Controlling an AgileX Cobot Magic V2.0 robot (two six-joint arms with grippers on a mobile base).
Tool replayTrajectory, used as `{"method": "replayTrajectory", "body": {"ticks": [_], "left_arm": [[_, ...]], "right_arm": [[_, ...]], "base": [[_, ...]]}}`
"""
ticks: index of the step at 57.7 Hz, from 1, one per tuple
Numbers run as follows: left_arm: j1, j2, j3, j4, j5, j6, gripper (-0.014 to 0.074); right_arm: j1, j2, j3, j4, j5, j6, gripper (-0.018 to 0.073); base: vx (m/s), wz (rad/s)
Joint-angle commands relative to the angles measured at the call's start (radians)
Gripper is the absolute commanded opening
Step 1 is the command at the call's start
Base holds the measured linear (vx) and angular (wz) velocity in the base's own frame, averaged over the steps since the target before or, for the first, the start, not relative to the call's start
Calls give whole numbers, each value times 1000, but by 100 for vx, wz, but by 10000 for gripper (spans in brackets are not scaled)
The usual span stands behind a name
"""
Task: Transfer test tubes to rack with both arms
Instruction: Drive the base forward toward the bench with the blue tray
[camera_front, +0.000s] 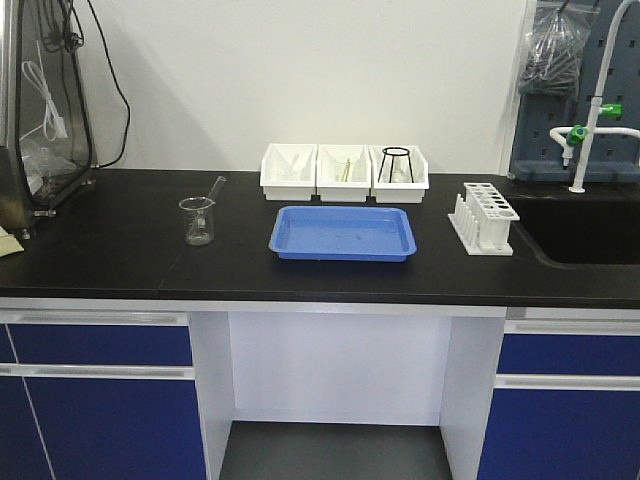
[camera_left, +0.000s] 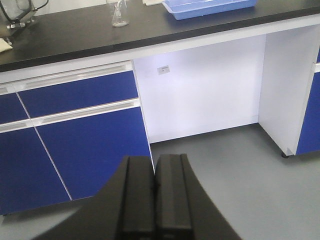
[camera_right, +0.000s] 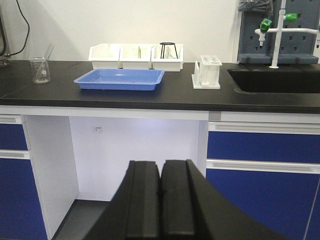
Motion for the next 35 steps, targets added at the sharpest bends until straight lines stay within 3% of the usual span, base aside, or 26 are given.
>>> {"method": "replayTrajectory", "body": {"ticks": [1, 35], "left_arm": [[2, -21, 27, -8, -78, -1, -20], [2, -21, 27, -8, -78, -1, -20]], "right_arm": [[1, -8, 11, -2, -77, -8, -7], [1, -7, 11, -2, -77, -8, -7]], "base": [[10, 3], [25, -1]]}}
